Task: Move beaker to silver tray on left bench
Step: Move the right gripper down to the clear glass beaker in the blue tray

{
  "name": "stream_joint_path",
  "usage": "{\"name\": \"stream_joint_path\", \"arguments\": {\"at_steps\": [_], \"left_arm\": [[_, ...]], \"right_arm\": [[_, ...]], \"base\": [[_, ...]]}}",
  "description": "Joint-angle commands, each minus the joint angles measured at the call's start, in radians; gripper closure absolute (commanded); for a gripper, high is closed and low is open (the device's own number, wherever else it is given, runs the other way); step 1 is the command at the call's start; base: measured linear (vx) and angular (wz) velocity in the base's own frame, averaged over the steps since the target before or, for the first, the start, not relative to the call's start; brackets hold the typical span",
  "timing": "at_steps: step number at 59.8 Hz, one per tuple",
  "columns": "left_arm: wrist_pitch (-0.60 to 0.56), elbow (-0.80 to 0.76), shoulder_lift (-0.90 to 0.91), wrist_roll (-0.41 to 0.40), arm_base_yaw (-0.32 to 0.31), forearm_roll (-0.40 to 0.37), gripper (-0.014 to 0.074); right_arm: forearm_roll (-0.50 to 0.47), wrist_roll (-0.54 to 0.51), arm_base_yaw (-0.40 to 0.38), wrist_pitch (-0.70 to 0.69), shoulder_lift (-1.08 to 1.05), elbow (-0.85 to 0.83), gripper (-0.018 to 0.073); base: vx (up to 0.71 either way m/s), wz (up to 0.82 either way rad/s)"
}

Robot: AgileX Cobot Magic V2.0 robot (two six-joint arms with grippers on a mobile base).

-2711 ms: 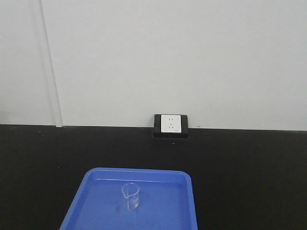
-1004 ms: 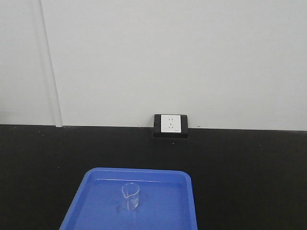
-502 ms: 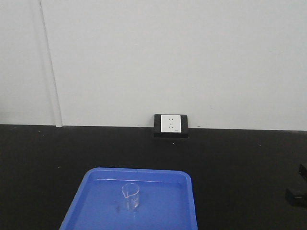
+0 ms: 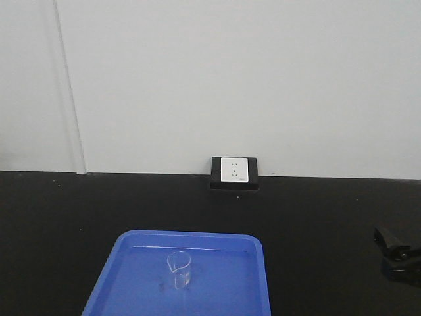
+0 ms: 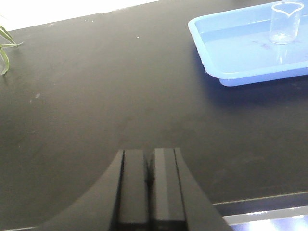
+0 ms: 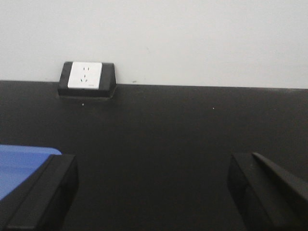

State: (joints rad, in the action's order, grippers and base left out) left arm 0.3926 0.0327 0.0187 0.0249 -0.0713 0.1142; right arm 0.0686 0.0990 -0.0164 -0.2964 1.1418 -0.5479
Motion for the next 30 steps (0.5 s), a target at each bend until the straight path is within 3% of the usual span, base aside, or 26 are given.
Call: {"name": "stream_joint_path", "arguments": {"at_steps": [1, 12, 20, 30], "left_arm": [[-0.083, 0.020, 0.007, -0.002, -0.003, -0.001, 0.0595], [-0.083, 0.020, 0.007, -0.002, -0.003, -0.001, 0.0595], [-0.083, 0.020, 0.007, -0.002, -0.003, -0.001, 0.0595], [-0.083, 0.020, 0.007, -0.002, -0.003, -0.001, 0.0595]], "right_arm": [[0.011, 0.039, 0.027, -0.109, -0.012, -0.035, -0.0159], [0.121, 0.058, 0.228, -0.145, 0.110, -0.035, -0.0133], [0.135, 0.059, 0.398, -0.303, 0.275, -0.035, -0.0128], [0.135, 0.064, 0.527, -0.465, 0.516, -0.094, -0.0120]], "base": [[0.00, 0.00], [0.00, 0.00], [0.00, 0.00], [0.00, 0.00]]}}
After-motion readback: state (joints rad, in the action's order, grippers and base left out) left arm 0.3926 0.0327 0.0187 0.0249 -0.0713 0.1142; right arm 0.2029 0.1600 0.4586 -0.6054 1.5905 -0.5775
